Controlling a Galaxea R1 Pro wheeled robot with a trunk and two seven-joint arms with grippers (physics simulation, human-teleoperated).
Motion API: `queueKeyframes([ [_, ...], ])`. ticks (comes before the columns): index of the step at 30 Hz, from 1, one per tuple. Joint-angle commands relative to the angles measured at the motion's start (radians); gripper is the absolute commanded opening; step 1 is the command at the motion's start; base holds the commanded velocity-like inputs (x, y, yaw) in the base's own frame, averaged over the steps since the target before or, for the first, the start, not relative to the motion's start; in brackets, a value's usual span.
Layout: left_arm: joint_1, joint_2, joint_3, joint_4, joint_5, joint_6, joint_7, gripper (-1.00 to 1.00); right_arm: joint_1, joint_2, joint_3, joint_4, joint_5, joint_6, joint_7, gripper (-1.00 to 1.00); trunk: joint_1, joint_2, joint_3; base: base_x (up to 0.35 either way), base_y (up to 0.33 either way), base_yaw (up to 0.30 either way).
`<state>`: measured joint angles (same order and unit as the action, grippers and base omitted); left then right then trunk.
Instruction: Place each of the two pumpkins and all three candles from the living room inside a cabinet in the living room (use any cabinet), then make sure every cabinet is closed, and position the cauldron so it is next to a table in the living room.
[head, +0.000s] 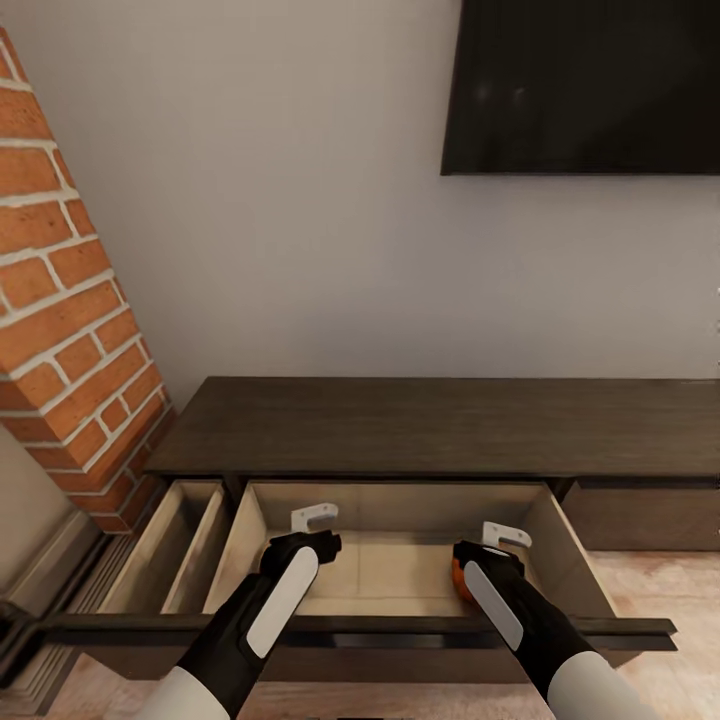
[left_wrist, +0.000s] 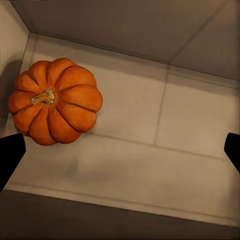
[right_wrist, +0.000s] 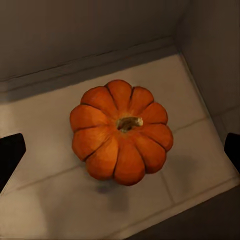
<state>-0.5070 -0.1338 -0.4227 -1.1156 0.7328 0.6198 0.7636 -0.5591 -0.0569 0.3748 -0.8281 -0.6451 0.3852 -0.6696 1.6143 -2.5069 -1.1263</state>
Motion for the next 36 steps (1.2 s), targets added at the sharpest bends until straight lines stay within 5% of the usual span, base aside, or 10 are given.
queueKeyframes([
  [1, -0.001, 0.000, -0.001, -0.001, 0.010, 0.004, 0.010, 1.00, -0.001, -0.001, 0.005, -0.003, -0.006, 0.012, -0.007, 1.00, -0.001, 0.000, 0.003, -0.192, 0.026, 0.000],
  [31, -0.001, -0.001, -0.001, -0.001, 0.011, 0.008, 0.009, 1.00, -0.001, -0.003, 0.006, -0.015, -0.007, 0.052, -0.005, 1.00, -0.014, 0.007, 0.119, -0.058, 0.012, 0.000],
  [36, -0.001, -0.001, 0.000, -0.001, 0.012, 0.008, 0.009, 1.00, -0.001, -0.003, 0.006, -0.016, -0.007, 0.052, -0.005, 1.00, -0.033, 0.041, 0.135, 0.000, 0.000, 0.000],
])
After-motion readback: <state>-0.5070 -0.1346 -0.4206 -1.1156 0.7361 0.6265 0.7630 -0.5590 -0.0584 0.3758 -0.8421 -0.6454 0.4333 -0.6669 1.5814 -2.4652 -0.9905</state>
